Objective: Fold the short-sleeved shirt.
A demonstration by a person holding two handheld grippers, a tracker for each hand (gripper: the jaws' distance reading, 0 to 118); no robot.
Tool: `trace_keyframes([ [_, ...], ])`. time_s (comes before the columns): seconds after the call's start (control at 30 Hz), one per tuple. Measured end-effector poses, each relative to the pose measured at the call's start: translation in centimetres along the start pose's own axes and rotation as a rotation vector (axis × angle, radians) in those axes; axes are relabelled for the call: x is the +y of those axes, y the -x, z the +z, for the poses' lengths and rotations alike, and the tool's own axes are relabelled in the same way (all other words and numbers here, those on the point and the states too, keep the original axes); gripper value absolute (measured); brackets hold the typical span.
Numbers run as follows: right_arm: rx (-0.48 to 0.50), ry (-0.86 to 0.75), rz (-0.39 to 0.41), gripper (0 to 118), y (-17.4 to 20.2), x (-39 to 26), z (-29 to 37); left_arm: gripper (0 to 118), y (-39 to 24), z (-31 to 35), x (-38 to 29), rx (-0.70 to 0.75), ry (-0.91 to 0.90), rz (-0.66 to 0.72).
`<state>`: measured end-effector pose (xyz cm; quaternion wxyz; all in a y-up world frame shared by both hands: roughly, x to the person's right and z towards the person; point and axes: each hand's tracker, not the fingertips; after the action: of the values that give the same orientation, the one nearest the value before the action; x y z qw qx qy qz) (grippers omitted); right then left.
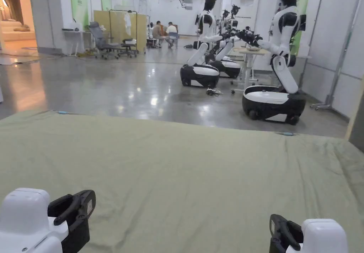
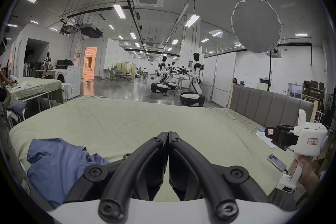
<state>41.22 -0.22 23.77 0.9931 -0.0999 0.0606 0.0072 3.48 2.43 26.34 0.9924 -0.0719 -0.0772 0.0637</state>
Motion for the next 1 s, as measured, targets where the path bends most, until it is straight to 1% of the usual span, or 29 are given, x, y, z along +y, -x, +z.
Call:
trace_keyframes([
  [0.13,0.104,0.013,0.006,0,2.7,-0.3,-1.0,3,2.6,2.6,0.0,0.080,0.012,-0.009],
  [0.2,0.170,0.022,-0.008,0,3.9,-0.6,-1.5,3,4.3,4.2,0.1,0.138,0.033,-0.015],
  [0.3,0.206,0.030,-0.002,0,5.4,-0.8,-2.2,3,7.5,6.3,0.0,0.226,0.073,-0.030],
  [0.43,0.266,0.047,0.040,0,6.8,-1.2,-3.2,4,12.2,8.1,-0.3,0.283,0.121,0.043],
  [0.47,0.274,0.053,0.047,0,6.9,-1.3,-3.4,6,13.5,8.0,-0.5,0.290,0.137,0.065],
  [0.53,0.285,0.066,0.045,0,7.1,-1.7,-3.7,41,16.1,6.7,-0.8,0.279,0.242,0.099],
  [0.57,0.294,0.082,0.035,0,7.1,-1.9,-3.9,59,17.7,5.6,-1.3,0.303,0.288,0.109],
  [0.6,0.299,0.094,0.029,0,7.0,-2.1,-4.1,59,19.0,4.5,-1.8,0.275,0.329,0.125],
  [0.63,0.300,0.105,0.029,0,6.9,-2.4,-4.2,65,20.5,3.0,-2.5,0.263,0.375,0.155],
  [0.67,0.295,0.116,0.037,0,6.9,-2.7,-4.2,76,21.9,1.4,-3.3,0.269,0.424,0.185],
  [0.7,0.286,0.127,0.050,0,6.8,-3.0,-4.3,89,22.9,0.0,-4.2,0.269,0.441,0.194],
  [0.73,0.276,0.140,0.066,0,6.6,-3.2,-4.3,91,24.0,-1.4,-4.9,0.260,0.456,0.214],
  [0.8,0.250,0.162,0.079,0,6.1,-3.6,-4.4,91,25.7,-4.1,-6.2,0.258,0.523,0.256],
  [0.83,0.246,0.172,0.076,0,5.8,-3.7,-4.5,91,25.9,-5.2,-6.9,0.258,0.543,0.276],
  [0.93,0.226,0.192,0.049,0,4.8,-4.0,-4.7,91,26.9,-8.3,-8.5,0.274,0.631,0.231],
  [1.0,0.213,0.204,0.034,0,4.4,-4.2,-5.0,89,26.9,-9.6,-9.7,0.274,0.698,0.249],
])
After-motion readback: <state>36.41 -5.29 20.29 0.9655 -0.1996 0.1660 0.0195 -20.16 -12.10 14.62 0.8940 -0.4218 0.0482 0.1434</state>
